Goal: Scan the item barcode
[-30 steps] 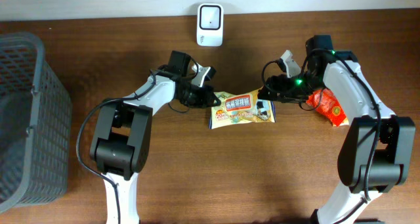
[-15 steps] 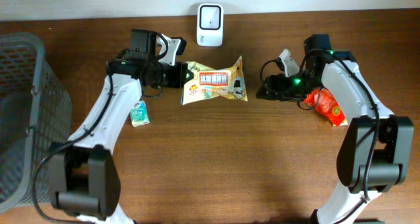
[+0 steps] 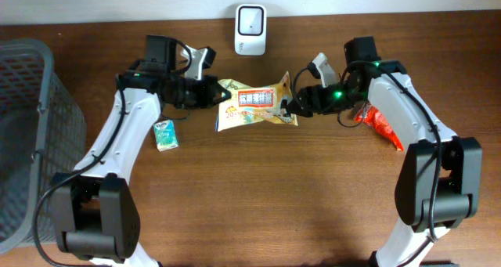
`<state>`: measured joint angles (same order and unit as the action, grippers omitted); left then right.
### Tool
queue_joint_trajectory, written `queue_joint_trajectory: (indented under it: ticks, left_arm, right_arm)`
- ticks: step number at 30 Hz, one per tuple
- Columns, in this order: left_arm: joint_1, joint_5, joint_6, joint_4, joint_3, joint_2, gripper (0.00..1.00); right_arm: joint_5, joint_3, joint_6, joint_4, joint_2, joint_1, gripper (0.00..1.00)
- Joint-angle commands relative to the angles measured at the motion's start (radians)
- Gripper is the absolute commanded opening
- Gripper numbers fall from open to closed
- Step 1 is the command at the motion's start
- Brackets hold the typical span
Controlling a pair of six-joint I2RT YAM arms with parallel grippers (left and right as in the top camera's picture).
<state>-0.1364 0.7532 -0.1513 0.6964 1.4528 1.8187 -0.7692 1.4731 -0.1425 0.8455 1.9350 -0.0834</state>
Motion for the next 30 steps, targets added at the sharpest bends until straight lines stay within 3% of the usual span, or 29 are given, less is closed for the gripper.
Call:
queue_joint_trajectory:
  ticks: [1,3,5,6,9,13,16,17,18,19,20,23,25,27,30]
  left_arm:
    - [0.02,0.124,-0.017,-0.002,0.006,-0.007,0.0]
    - [0.019,0.127,-0.017,-0.002,0.006,-0.007,0.0]
    - [0.019,0.127,-0.016,-0.002,0.006,-0.007,0.0]
    - [0.02,0.127,-0.016,-0.002,0.006,-0.007,0.0]
    - [0.02,0.105,-0.016,-0.002,0.006,-0.007,0.0]
    - [0.019,-0.001,-0.016,0.009,0.005,-0.001,0.0]
    - [0.008,-0.099,-0.012,0.024,0.005,0.007,0.0]
    - [0.0,-0.145,-0.012,0.027,0.005,0.008,0.17]
    - [-0.007,-0.196,-0.012,0.026,0.005,0.008,0.4]
    - [-0.017,-0.241,-0.012,0.02,0.005,0.008,0.63]
    - [-0.021,-0.262,-0.013,0.015,0.005,0.008,0.68]
    - [-0.021,-0.265,-0.013,0.001,0.005,0.008,0.71]
    - [-0.021,-0.265,-0.013,-0.018,0.005,0.012,0.71]
    - [-0.021,-0.265,-0.013,-0.032,0.005,0.019,0.71]
    - [-0.016,-0.275,-0.013,-0.049,0.005,0.037,0.72]
  right_arm:
    - [-0.147,-0.011,-0.029,-0.048,0.019,-0.032,0.82]
    - [-0.157,-0.011,-0.029,-0.07,0.034,-0.048,0.82]
    - [-0.2,-0.011,-0.029,-0.087,0.048,-0.057,0.75]
    - [-0.23,-0.011,-0.03,-0.103,0.053,-0.061,0.67]
    - [-0.256,-0.01,-0.024,-0.132,0.052,-0.06,0.19]
    - [-0.243,-0.009,-0.002,-0.131,0.034,-0.059,0.11]
    - [-0.105,-0.009,0.048,-0.119,-0.021,-0.061,0.06]
    - [-0.033,-0.009,0.064,-0.106,-0.052,-0.063,0.04]
    - [0.045,-0.009,0.081,-0.092,-0.081,-0.063,0.04]
    - [0.246,-0.009,0.12,-0.065,-0.138,-0.077,0.04]
    - [0.524,-0.009,0.161,-0.033,-0.19,-0.114,0.04]
    - [0.889,-0.009,0.21,0.007,-0.233,-0.194,0.04]
    - [1.309,-0.009,0.294,0.066,-0.24,-0.305,0.04]
    - [1.572,-0.009,0.351,0.119,-0.22,-0.392,0.04]
    - [1.791,-0.009,0.364,0.197,-0.151,-0.5,0.05]
